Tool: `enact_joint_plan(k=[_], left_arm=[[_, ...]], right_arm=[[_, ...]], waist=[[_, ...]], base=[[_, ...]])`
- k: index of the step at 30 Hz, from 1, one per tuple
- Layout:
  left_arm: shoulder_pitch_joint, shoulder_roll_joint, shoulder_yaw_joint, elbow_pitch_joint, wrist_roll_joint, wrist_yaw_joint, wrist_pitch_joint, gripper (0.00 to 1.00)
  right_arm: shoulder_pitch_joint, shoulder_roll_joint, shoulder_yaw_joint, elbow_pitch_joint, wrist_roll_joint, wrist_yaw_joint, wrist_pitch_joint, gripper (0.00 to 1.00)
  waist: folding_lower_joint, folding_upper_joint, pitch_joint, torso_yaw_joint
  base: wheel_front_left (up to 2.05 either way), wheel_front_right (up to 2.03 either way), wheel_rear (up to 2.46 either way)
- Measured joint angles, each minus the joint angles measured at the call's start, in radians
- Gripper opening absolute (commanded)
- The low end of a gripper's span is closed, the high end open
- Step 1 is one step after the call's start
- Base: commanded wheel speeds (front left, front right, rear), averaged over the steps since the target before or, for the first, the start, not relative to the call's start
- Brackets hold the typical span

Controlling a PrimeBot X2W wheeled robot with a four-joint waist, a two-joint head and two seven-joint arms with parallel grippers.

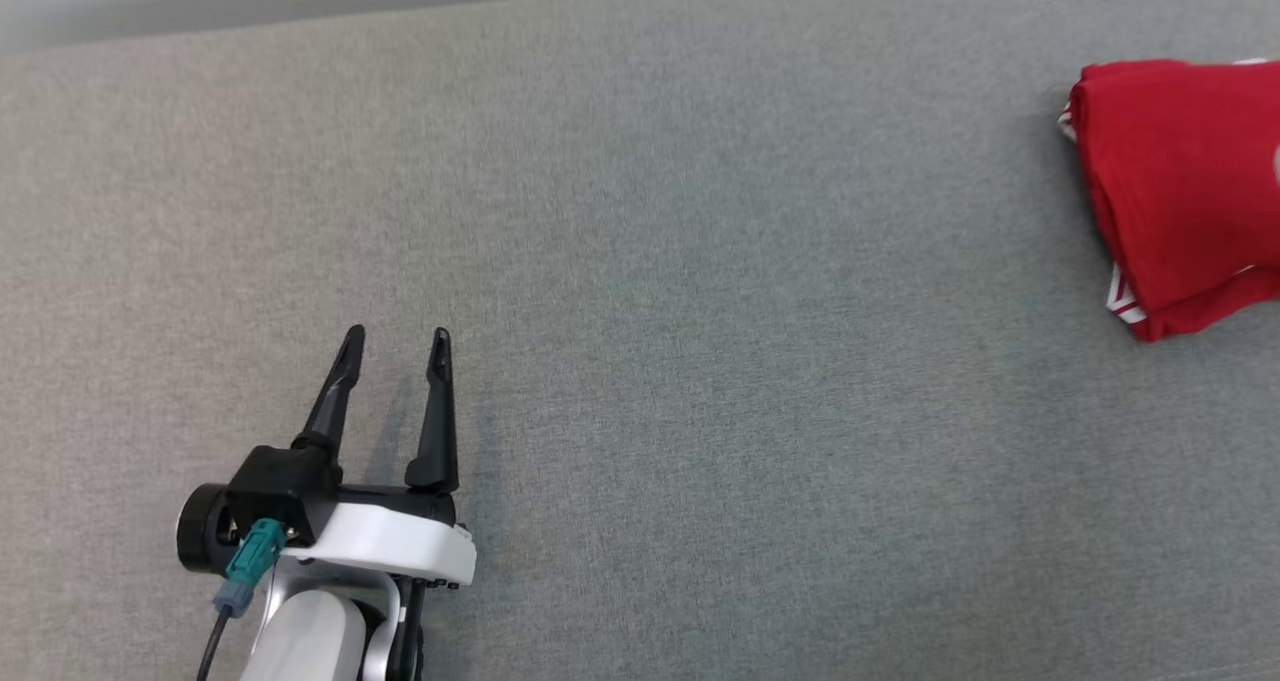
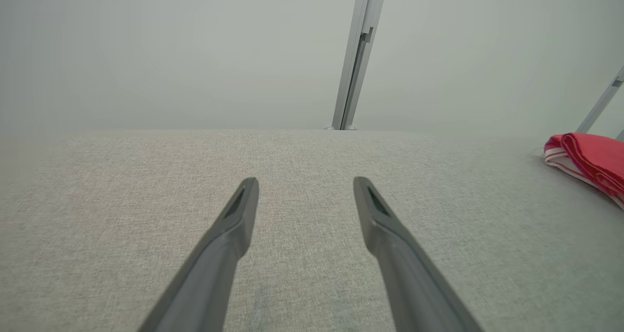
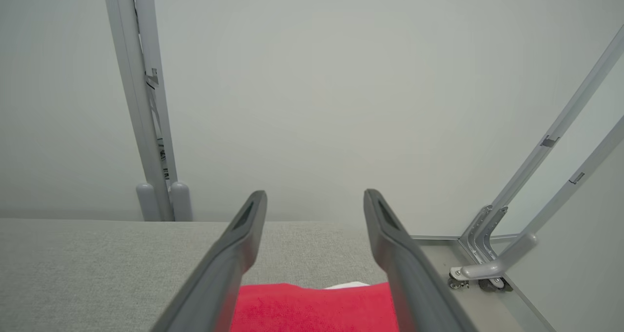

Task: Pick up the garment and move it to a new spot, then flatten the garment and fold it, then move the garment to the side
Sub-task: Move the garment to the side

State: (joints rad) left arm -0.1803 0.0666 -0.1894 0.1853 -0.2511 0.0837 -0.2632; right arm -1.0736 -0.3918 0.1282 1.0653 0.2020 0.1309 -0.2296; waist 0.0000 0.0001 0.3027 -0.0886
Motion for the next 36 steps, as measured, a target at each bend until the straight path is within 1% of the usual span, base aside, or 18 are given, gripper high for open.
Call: enact_joint_plan(k=[2, 4, 5, 6, 11, 15, 20, 23, 26, 29, 33, 36], left_arm=[[0.002, -0.001, 0.016, 0.016, -0.007, 0.011, 0.000, 1.00], [0.008, -0.005, 0.029, 0.024, -0.028, 0.012, 0.000, 1.00], [0.011, -0.007, 0.033, 0.026, -0.042, 0.009, 0.000, 1.00], [0.011, -0.007, 0.033, 0.026, -0.042, 0.009, 0.000, 1.00], [0.044, -0.012, 0.046, 0.045, -0.059, 0.006, 0.000, 1.00], [0.070, -0.012, 0.059, 0.046, -0.054, 0.013, 0.000, 1.00], [0.107, -0.012, 0.066, 0.024, -0.024, 0.020, 0.000, 1.00], [0.136, -0.013, 0.069, 0.009, -0.020, 0.020, 0.000, 1.00], [0.165, -0.014, 0.065, -0.002, -0.008, 0.024, 0.000, 1.00], [0.197, -0.014, 0.069, -0.006, -0.004, 0.033, 0.000, 1.00], [0.221, -0.014, 0.077, -0.019, -0.007, 0.041, 0.000, 1.00], [0.239, -0.015, 0.073, -0.013, -0.012, 0.042, 0.000, 1.00]], right_arm=[[0.038, 0.019, 0.019, -0.032, 0.014, 0.000, -0.010, 1.00], [0.081, 0.042, 0.027, -0.066, 0.030, 0.000, -0.018, 1.00], [0.107, 0.055, 0.031, -0.086, 0.037, 0.000, -0.021, 1.00], [0.107, 0.055, 0.031, -0.086, 0.037, 0.000, -0.021, 1.00], [0.256, 0.118, 0.022, -0.204, 0.062, 0.000, -0.028, 1.00], [0.388, 0.166, -0.043, -0.319, 0.039, 0.000, -0.031, 1.00], [0.581, 0.270, -0.128, -0.481, -0.006, 0.000, -0.032, 1.00], [0.691, 0.314, -0.155, -0.571, -0.034, 0.000, -0.032, 1.00], [0.792, 0.335, -0.152, -0.659, -0.049, 0.000, -0.021, 1.00], [0.866, 0.342, -0.142, -0.741, -0.054, 0.000, 0.002, 1.00], [0.921, 0.343, -0.090, -0.819, -0.008, 0.000, 0.023, 1.00], [0.942, 0.343, -0.075, -0.845, 0.009, 0.000, 0.028, 1.00]], waist=[[0.0000, 0.0000, -0.030, -0.003], [0.0000, -0.0001, -0.061, -0.004], [0.0000, 0.0000, -0.076, -0.004], [0.0000, 0.0000, -0.076, -0.004], [0.0000, 0.0000, -0.149, 0.002], [0.0000, 0.0000, -0.196, 0.009], [0.0000, 0.0000, -0.236, 0.020], [0.0000, 0.0000, -0.251, 0.028], [0.0000, 0.0000, -0.260, 0.041], [0.0000, 0.0000, -0.266, 0.052], [0.0000, 0.0000, -0.269, 0.062], [0.0000, 0.0000, -0.271, 0.070]], base=[[0.00, 0.00, 0.00], [0.00, 0.00, 0.00], [0.00, 0.00, 0.00], [0.00, 0.00, 0.00], [0.00, 0.00, 0.00], [0.00, 0.00, 0.00], [0.00, 0.00, 0.00], [0.00, 0.00, 0.00], [0.00, 0.00, 0.00], [0.00, 0.00, 0.00], [0.00, 0.00, 0.00], [0.00, 0.00, 0.00]])
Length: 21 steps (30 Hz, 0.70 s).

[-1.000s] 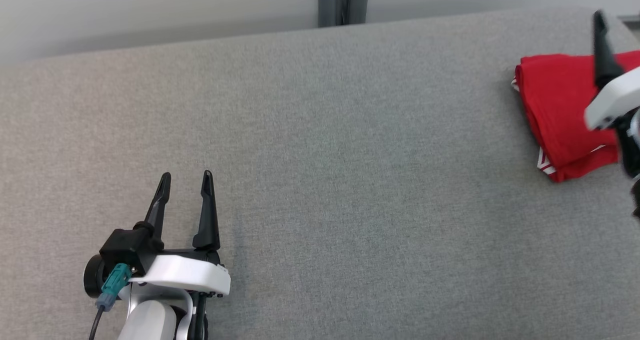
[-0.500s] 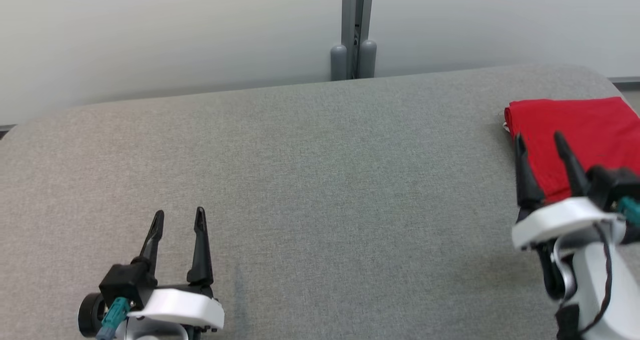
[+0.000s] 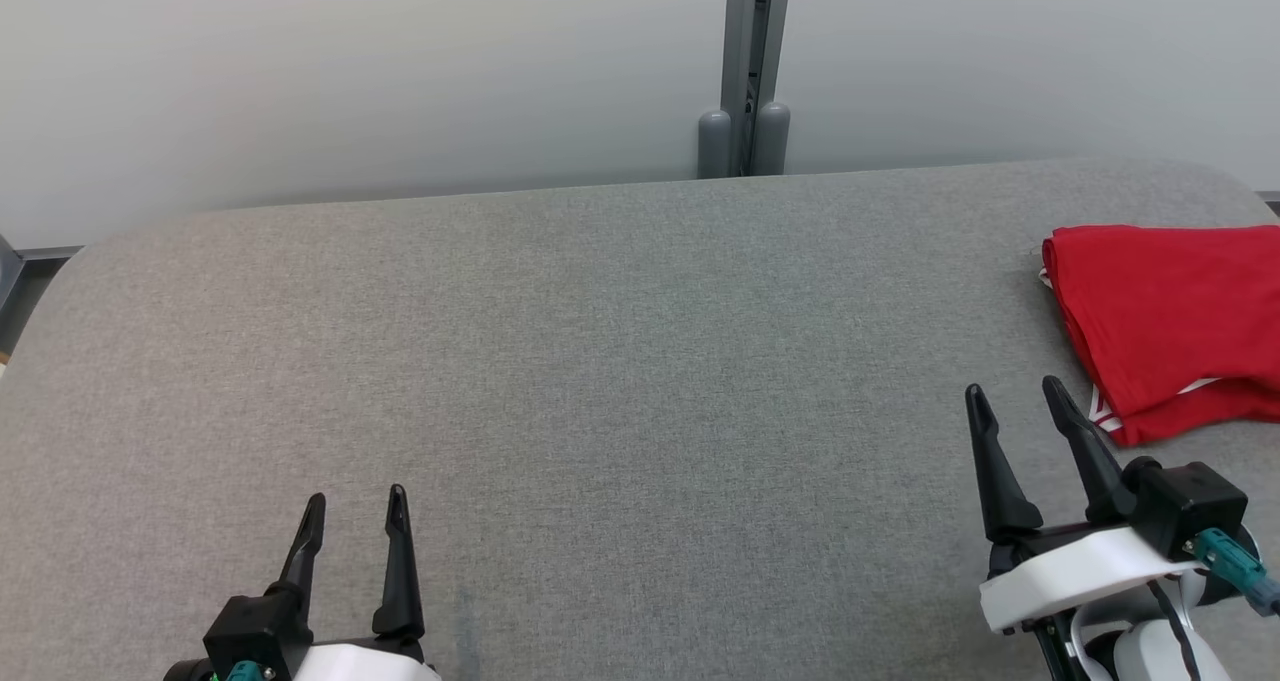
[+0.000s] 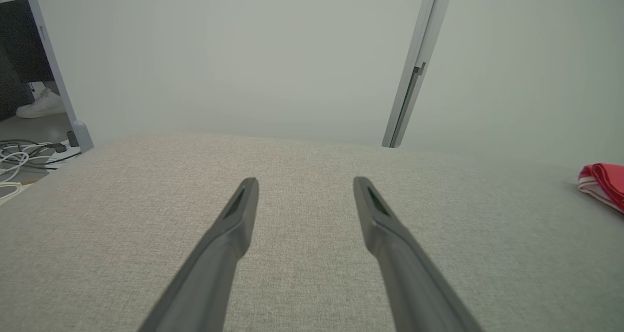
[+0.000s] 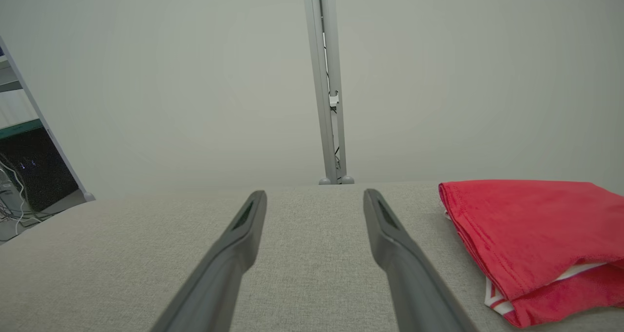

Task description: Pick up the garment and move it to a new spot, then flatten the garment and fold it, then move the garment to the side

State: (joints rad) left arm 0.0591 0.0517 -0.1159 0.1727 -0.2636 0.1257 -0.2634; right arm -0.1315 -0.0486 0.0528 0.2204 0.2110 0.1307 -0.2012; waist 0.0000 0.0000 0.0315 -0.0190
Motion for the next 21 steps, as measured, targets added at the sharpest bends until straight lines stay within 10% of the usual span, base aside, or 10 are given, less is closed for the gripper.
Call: enact_joint_plan(k=[21], left_arm=[[0.000, -0.001, -0.009, 0.017, -0.013, -0.010, 0.000, 1.00]], right_arm=[[0.030, 0.000, 0.010, -0.015, 0.012, 0.000, 0.016, 1.00]], waist=[[0.0000, 0.0000, 0.001, 0.015]], base=[[0.00, 0.00, 0.00]])
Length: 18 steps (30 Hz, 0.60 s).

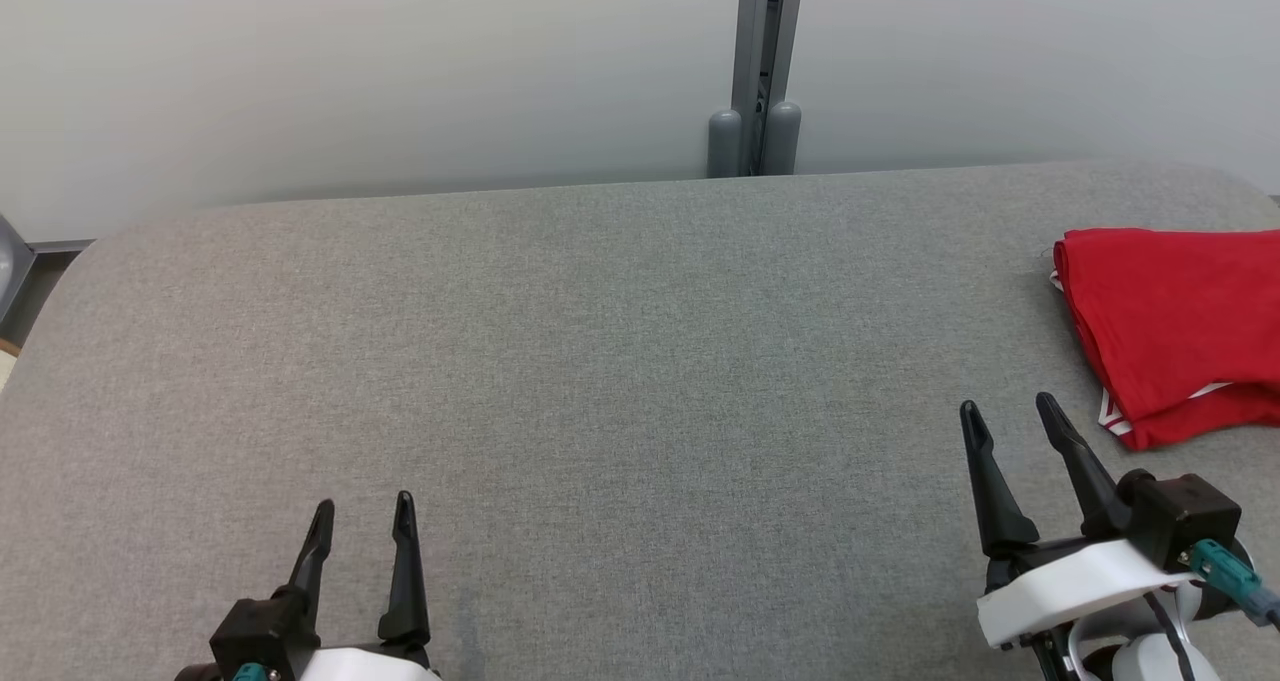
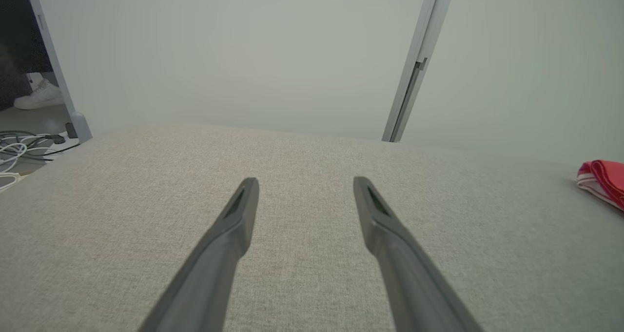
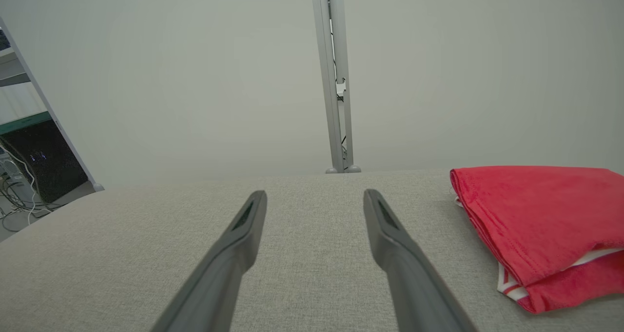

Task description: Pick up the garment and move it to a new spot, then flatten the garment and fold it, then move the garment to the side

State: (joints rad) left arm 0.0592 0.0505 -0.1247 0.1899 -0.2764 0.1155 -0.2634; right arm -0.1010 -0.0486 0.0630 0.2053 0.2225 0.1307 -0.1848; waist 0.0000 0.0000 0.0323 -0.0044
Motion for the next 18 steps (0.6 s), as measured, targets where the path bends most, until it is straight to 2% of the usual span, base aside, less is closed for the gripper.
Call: enact_joint_plan(k=[1, 7, 18], left_arm=[[0.000, 0.000, -0.001, 0.002, -0.003, -0.001, 0.000, 0.00], [0.022, -0.008, -0.005, 0.052, -0.012, -0.001, 0.005, 0.00], [0.013, -0.006, 0.021, 0.055, -0.206, -0.035, 0.054, 0.00]], right_arm=[[0.000, 0.000, 0.000, 0.000, 0.000, 0.000, 0.000, 0.00], [0.044, 0.012, 0.008, 0.049, 0.007, 0.000, 0.001, 0.00], [0.048, 0.012, -0.015, 0.053, 0.208, 0.000, 0.043, 0.00]], waist=[[0.0000, 0.0000, 0.000, 0.000], [0.0000, 0.0000, 0.000, 0.000], [0.0000, 0.0000, -0.003, 0.000]], base=[[0.00, 0.00, 0.00], [0.00, 0.00, 0.00], [0.00, 0.00, 0.00]])
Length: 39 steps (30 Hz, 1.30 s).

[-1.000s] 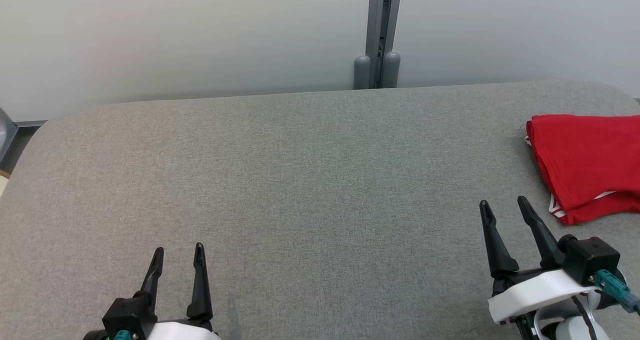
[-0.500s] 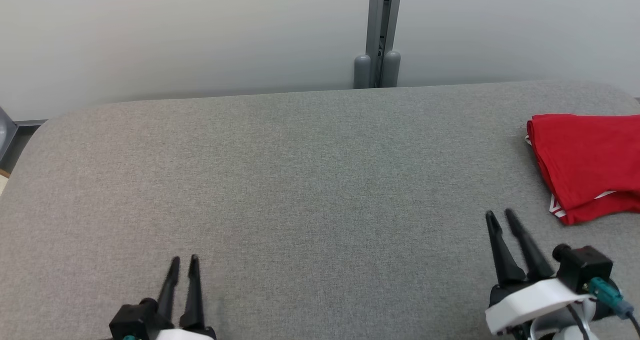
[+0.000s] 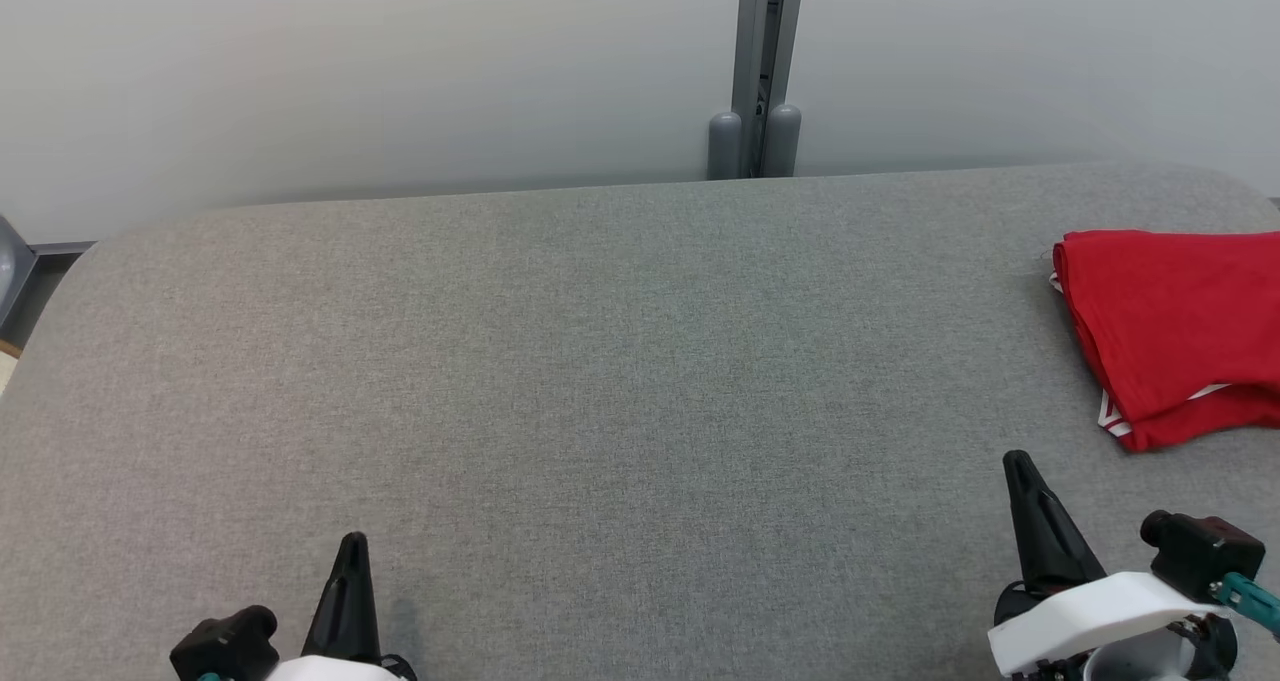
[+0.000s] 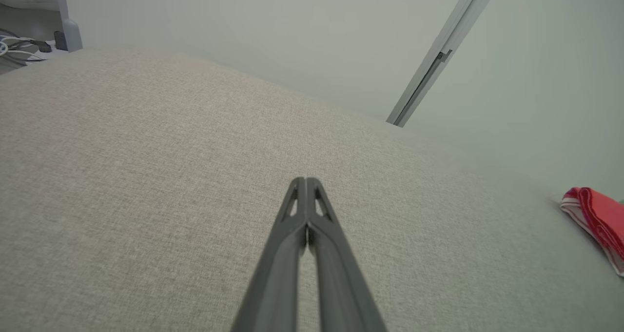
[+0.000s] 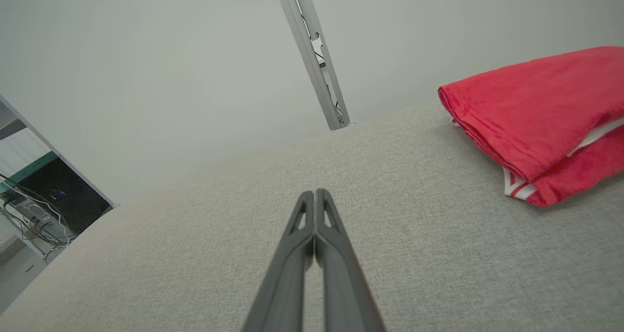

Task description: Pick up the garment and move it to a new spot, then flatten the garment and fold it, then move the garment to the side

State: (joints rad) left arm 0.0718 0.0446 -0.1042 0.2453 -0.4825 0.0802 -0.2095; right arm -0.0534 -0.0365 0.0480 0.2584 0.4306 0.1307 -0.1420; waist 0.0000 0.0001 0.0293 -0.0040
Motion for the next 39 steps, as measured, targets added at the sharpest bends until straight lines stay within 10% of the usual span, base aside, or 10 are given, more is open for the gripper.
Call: enact_joint_plan(k=[39], left_arm=[[-0.079, 0.007, 0.091, 0.002, -0.532, -0.097, 0.142, 0.00]], right_arm=[[-0.020, -0.007, -0.070, -0.006, 0.552, 0.000, 0.114, 0.00]], waist=[[0.0000, 0.0000, -0.009, 0.001]], base=[[0.00, 0.00, 0.00]])
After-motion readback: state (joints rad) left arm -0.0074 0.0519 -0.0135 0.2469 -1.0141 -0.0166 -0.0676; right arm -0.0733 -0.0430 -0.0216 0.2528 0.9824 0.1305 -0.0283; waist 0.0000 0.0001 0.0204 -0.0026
